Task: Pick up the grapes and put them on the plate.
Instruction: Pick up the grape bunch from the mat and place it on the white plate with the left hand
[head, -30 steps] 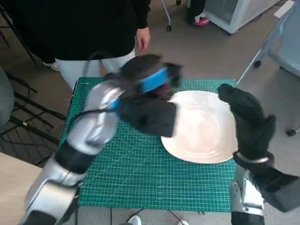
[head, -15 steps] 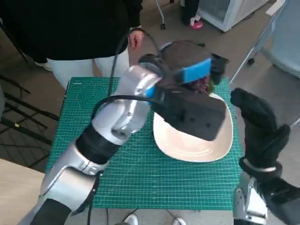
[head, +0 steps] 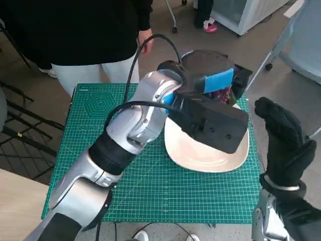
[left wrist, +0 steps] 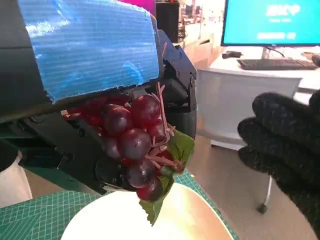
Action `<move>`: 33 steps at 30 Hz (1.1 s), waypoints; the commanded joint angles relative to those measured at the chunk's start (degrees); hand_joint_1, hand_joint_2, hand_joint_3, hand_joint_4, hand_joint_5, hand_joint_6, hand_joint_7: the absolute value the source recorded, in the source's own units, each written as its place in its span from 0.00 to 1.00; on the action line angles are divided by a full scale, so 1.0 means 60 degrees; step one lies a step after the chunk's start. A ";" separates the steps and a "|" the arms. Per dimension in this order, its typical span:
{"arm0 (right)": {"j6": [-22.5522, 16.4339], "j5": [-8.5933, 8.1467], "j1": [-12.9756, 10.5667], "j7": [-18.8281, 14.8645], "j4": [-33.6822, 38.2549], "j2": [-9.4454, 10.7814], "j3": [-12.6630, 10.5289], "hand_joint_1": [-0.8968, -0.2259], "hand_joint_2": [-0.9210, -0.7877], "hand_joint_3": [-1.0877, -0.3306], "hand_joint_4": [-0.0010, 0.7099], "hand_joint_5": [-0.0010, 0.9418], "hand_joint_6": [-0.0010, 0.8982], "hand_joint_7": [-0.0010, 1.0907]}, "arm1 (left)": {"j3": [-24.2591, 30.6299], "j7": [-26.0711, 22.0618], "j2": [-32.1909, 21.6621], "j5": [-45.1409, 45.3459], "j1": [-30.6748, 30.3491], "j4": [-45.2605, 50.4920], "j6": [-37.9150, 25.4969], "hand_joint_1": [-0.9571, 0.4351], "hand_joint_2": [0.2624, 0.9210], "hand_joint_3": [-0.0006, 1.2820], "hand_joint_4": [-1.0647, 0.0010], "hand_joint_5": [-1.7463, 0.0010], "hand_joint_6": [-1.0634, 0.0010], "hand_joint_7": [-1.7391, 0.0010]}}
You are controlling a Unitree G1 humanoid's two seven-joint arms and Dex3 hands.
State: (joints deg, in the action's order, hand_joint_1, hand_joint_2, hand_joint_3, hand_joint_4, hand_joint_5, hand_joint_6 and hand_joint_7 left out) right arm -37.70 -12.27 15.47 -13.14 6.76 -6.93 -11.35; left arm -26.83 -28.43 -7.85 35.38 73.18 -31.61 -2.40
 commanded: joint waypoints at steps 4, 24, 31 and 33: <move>0.0003 0.0157 -0.0238 0.0238 0.0025 0.0014 -0.0057 0.35 0.00 0.46 0.44 0.00 0.06 0.32 | -0.0025 -0.0073 0.0211 -0.0051 0.0453 -0.0352 -0.0083 0.69 0.99 0.19 0.58 0.20 0.56 0.22; 0.0039 0.0135 -0.0200 0.0210 0.0060 -0.0001 -0.0006 0.35 0.00 0.45 0.44 0.00 0.05 0.33 | 0.0033 -0.1100 0.0491 -0.0409 0.0490 -0.0742 -0.1382 0.46 0.78 0.03 0.67 0.71 0.76 0.98; 0.0066 0.0073 -0.0154 0.0165 0.0145 -0.0007 0.0024 0.35 0.00 0.45 0.44 0.00 0.05 0.33 | -0.0021 -0.1055 0.0509 -0.0479 0.0537 -0.1300 -0.1133 0.37 0.79 0.00 0.56 0.93 0.81 1.00; 0.0088 0.0077 -0.0148 0.0169 0.0139 -0.0005 0.0035 0.35 0.00 0.45 0.44 0.00 0.05 0.33 | -0.0017 -0.1014 0.0509 -0.0481 0.0528 -0.1421 -0.1075 0.37 0.79 0.00 0.52 0.88 0.82 1.00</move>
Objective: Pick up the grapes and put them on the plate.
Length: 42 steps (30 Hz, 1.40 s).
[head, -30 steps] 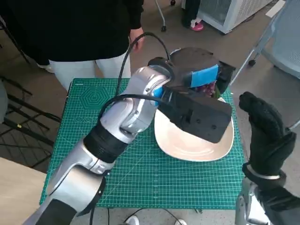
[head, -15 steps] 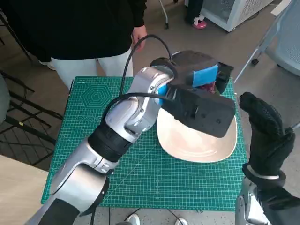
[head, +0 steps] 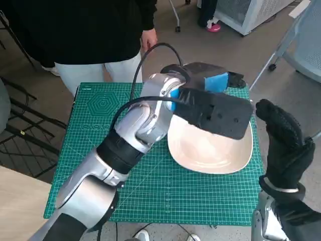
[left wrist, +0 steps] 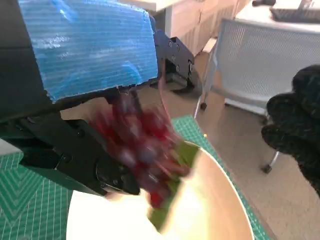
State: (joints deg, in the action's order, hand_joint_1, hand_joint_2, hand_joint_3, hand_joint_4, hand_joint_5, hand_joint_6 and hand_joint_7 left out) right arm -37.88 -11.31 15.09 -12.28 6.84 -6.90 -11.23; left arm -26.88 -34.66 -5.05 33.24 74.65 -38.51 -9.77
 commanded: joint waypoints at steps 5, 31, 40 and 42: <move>0.0171 -0.0076 -0.0061 0.0027 0.0121 -0.0008 0.0049 0.36 0.00 0.45 0.44 0.00 0.04 0.34 | 0.0016 0.0075 -0.0059 -0.0143 0.0204 -0.0424 0.0400 0.36 0.79 0.00 0.60 0.64 0.82 1.00; 0.0362 -0.0324 0.0357 -0.0165 0.0467 0.0013 0.0281 0.35 0.00 0.47 0.44 0.00 0.04 0.35 | 0.2383 0.1181 -0.2411 -0.2280 -0.2532 0.0841 0.3186 0.34 0.96 0.01 0.84 0.98 0.78 0.99; 0.0428 -0.0479 0.0413 -0.0281 0.0454 -0.0039 0.0388 0.35 0.00 0.47 0.45 0.00 0.04 0.35 | 0.5790 -0.0017 -0.1360 -0.7333 -0.3682 -0.1425 0.5654 0.32 1.00 0.09 0.73 0.98 0.66 0.96; 0.0412 -0.0554 0.0439 -0.0361 0.0508 -0.0067 0.0402 0.35 0.00 0.47 0.45 0.00 0.04 0.35 | 0.6417 -0.0489 -0.1107 -0.8288 -0.3875 -0.1657 0.5326 0.32 1.00 0.13 0.73 0.99 0.66 0.96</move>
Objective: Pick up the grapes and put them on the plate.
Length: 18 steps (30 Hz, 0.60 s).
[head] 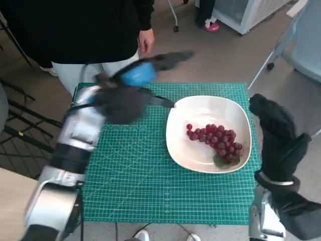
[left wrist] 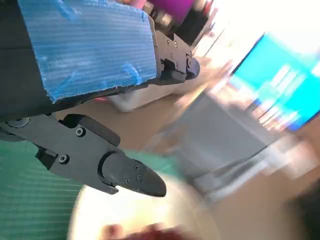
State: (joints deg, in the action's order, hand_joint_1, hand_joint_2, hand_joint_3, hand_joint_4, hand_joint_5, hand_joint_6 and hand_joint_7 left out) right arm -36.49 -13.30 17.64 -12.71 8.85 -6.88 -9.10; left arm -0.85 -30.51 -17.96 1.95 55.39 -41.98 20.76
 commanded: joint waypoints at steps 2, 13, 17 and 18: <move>0.0160 -0.0304 0.0048 -0.0382 0.0238 -0.0099 0.0058 0.35 0.00 0.47 0.45 0.00 0.04 0.35 | 0.2526 -0.1505 0.1201 -0.3732 -0.0884 -0.1217 0.0009 0.30 1.00 0.17 0.74 0.99 0.67 0.97; 0.0087 -0.0541 0.0285 -0.0880 0.0567 -0.0211 0.0018 0.34 0.00 0.49 0.45 0.00 0.03 0.34 | 0.3012 -0.2500 0.1421 -0.4604 -0.2034 -0.0957 0.0340 0.23 1.00 0.36 0.90 1.00 0.87 1.00; 0.0076 -0.0588 0.0319 -0.1011 0.0638 -0.0254 0.0025 0.35 0.00 0.49 0.45 0.00 0.03 0.34 | 0.2963 -0.2402 0.1543 -0.4619 -0.2461 -0.0454 0.0308 0.22 1.00 0.39 0.92 1.00 0.89 1.00; 0.0071 -0.0601 0.0320 -0.1047 0.0656 -0.0264 0.0028 0.35 0.00 0.49 0.45 0.00 0.03 0.34 | 0.2953 -0.2379 0.1578 -0.4626 -0.2561 -0.0328 0.0295 0.21 1.00 0.40 0.92 1.00 0.90 1.00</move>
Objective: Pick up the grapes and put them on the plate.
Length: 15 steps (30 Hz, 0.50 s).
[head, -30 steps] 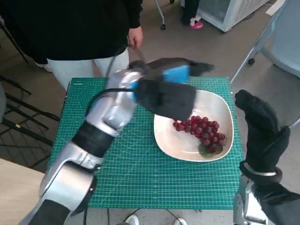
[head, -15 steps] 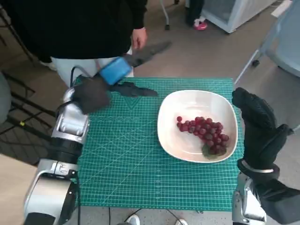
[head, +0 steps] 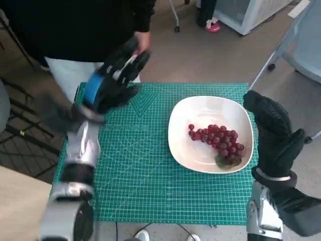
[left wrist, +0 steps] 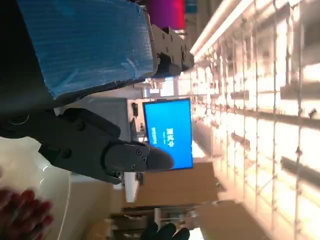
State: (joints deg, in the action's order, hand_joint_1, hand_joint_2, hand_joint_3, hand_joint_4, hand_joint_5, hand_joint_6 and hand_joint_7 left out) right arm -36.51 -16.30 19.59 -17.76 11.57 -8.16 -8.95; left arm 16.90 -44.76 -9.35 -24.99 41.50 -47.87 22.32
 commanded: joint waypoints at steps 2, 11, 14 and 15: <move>0.0067 -0.0118 -0.0010 -0.0272 0.0231 -0.0065 0.0013 0.35 0.00 0.49 0.45 0.00 0.03 0.34 | -0.0024 0.0004 0.0204 -0.0153 -0.0439 0.0885 0.0010 0.21 1.00 0.40 0.91 1.00 0.90 1.00; 0.0217 -0.0148 -0.0106 -0.0395 0.0092 -0.0075 0.0030 0.35 0.00 0.49 0.45 0.00 0.04 0.34 | -0.0145 -0.0053 0.0287 -0.0137 -0.0943 0.1464 -0.0112 0.20 1.00 0.41 0.90 0.99 0.89 0.99; 0.0304 -0.0174 -0.0139 -0.0404 0.0012 -0.0090 0.0024 0.35 0.00 0.49 0.45 0.00 0.04 0.34 | -0.0179 -0.0035 0.0302 -0.0130 -0.1019 0.1557 -0.0197 0.20 1.00 0.41 0.90 0.99 0.89 0.99; 0.0337 -0.0183 -0.0152 -0.0406 -0.0019 -0.0095 0.0023 0.35 0.00 0.50 0.45 0.00 0.04 0.34 | -0.0186 -0.0029 0.0309 -0.0129 -0.1036 0.1583 -0.0223 0.20 1.00 0.41 0.89 0.99 0.88 0.99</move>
State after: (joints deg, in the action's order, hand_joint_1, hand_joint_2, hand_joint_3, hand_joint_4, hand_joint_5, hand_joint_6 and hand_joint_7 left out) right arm -35.77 -17.00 19.96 -19.79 11.63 -8.57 -8.80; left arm 16.28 -44.90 -7.92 -25.30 36.49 -39.44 21.83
